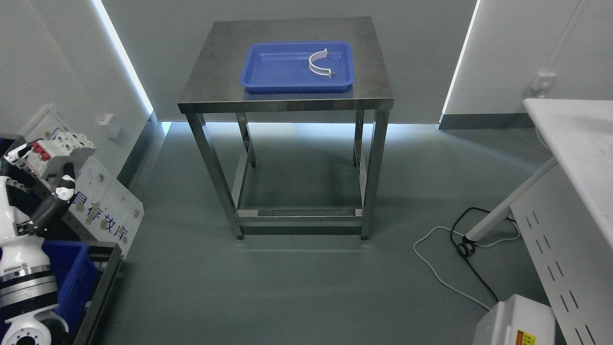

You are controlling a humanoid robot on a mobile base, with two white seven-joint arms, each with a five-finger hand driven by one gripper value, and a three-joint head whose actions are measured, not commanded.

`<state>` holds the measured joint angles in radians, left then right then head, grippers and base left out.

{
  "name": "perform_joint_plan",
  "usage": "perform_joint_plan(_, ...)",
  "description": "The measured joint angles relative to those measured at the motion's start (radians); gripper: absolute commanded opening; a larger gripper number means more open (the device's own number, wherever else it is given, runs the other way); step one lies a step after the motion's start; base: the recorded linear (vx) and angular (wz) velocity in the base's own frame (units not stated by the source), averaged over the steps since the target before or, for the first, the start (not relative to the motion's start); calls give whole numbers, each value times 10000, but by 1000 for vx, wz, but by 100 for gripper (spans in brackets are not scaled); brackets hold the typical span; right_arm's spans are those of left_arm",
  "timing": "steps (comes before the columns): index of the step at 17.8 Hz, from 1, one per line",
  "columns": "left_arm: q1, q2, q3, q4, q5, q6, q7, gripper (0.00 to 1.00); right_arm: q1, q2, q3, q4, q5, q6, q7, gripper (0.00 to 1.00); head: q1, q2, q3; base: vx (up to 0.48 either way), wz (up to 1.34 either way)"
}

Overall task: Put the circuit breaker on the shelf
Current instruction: 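Turn and drive toward the blue bin shelf holding the breaker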

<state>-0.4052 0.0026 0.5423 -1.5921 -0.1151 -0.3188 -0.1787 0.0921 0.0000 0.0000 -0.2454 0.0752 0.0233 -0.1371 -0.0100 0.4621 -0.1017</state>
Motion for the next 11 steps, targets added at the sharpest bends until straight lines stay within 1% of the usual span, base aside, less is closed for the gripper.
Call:
perform_joint_plan(4,59,-9,-23,-99,0,-32,0,13,0,0,0,0,0,0,0,100,0,0,0,-294,238)
perform_joint_plan(11,146,-17,-255,-369,9,-40,-172,13,1,0,0,0,0,0,0,100,0,0,0,-238,328)
